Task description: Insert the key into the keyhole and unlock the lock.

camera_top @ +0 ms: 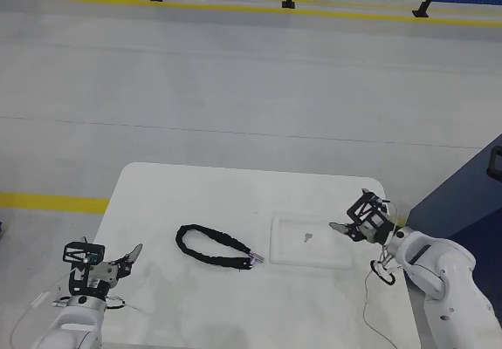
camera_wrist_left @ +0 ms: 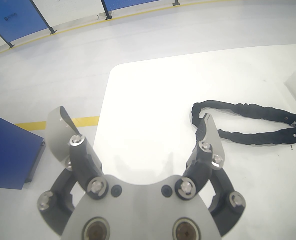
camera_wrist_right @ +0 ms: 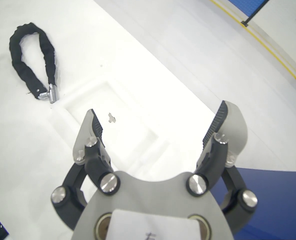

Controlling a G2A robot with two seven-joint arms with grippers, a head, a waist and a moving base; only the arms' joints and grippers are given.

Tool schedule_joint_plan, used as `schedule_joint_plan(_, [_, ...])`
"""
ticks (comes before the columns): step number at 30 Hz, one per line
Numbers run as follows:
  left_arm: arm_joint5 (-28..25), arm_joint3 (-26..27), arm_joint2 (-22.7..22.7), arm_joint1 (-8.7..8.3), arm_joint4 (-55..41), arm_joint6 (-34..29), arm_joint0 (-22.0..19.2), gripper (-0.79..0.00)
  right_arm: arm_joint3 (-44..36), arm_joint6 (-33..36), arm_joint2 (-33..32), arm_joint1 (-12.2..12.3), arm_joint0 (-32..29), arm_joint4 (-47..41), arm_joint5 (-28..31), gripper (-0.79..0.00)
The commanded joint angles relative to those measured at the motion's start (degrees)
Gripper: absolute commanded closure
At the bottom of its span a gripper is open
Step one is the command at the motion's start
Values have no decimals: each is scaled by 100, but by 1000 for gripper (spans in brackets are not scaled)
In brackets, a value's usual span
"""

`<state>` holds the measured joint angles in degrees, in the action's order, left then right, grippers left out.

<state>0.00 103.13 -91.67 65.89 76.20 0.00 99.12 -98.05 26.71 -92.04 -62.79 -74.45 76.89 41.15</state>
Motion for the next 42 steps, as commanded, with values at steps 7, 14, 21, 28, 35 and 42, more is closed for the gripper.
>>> schedule_joint_plan(7, [0,0,0,0,0,0,0,-785,774,1617,719,51,1526,-580,1242,-785])
schedule_joint_plan(14, [0,0,0,0,0,0,0,-785,1337,2311,1629,96,2408,-1007,1332,-785])
schedule_joint_plan(21, [0,0,0,0,0,0,0,-785,1951,2650,2963,257,3111,-1173,994,-785])
schedule_joint_plan(28, [0,0,0,0,0,0,0,-785,2366,3064,4312,406,3824,-1731,580,-785])
schedule_joint_plan(35, [0,0,0,0,0,0,0,-785,2699,3206,5232,479,4252,-2347,436,-785])
schedule_joint_plan(42, [0,0,0,0,0,0,0,-785,2876,2969,5539,550,4332,-2486,673,-785])
